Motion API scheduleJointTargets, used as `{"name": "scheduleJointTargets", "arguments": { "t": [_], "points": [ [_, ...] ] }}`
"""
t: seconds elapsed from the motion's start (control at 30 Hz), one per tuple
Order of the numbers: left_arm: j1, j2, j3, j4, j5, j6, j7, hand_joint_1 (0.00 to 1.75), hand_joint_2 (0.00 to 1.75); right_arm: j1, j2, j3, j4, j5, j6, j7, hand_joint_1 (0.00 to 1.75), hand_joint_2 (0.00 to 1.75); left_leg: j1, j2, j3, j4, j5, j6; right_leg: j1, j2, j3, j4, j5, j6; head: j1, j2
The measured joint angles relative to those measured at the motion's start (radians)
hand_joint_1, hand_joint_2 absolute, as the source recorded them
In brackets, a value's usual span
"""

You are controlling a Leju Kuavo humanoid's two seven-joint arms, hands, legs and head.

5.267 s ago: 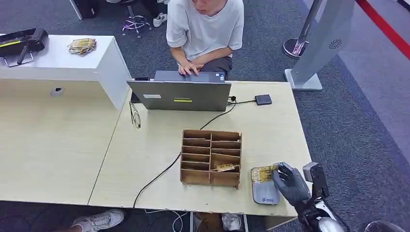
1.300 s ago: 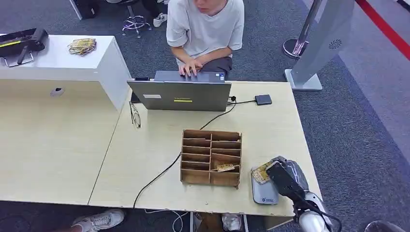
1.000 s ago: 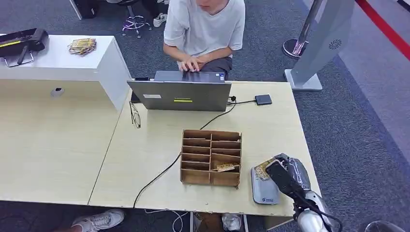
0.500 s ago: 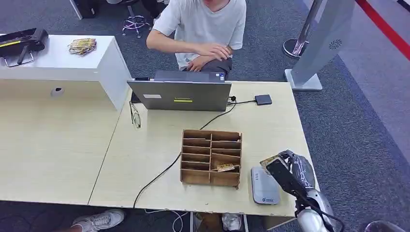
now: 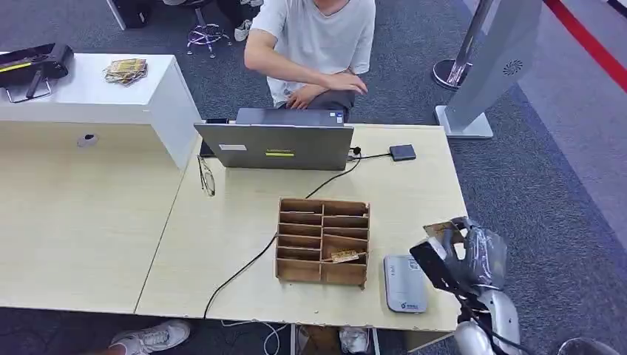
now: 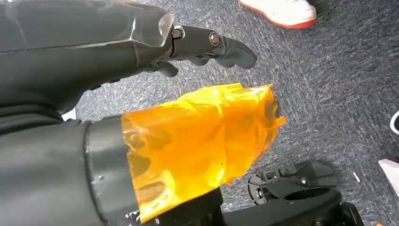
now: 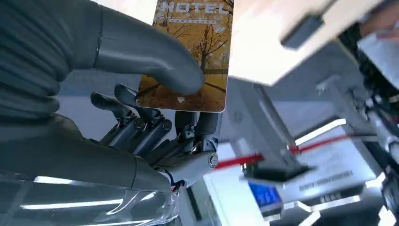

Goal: Pass the card to the sensor for recognition and then transmit it.

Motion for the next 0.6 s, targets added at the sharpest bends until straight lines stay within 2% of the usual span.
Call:
{"name": "scheduleJointTargets", "arguments": {
  "t": [0.37, 0.6],
  "points": [
    [0.000, 0.000, 0.000, 0.000, -0.007, -0.011, 0.010, 0.00, 0.00, 0.045, 0.056, -0.007, -0.166, 0.208, -0.189, -0.002, 1.75, 1.75, 0.000, 0.000, 0.000, 0.000, 0.000, 0.000, 0.000, 0.000, 0.000, 0.000, 0.000, 0.000, 0.000, 0.000],
    [0.000, 0.000, 0.000, 0.000, -0.014, -0.018, 0.010, 0.00, 0.00, 0.059, 0.077, 0.005, -0.257, 0.321, -0.226, -0.005, 1.75, 1.75, 0.000, 0.000, 0.000, 0.000, 0.000, 0.000, 0.000, 0.000, 0.000, 0.000, 0.000, 0.000, 0.000, 0.000]
  ]
}}
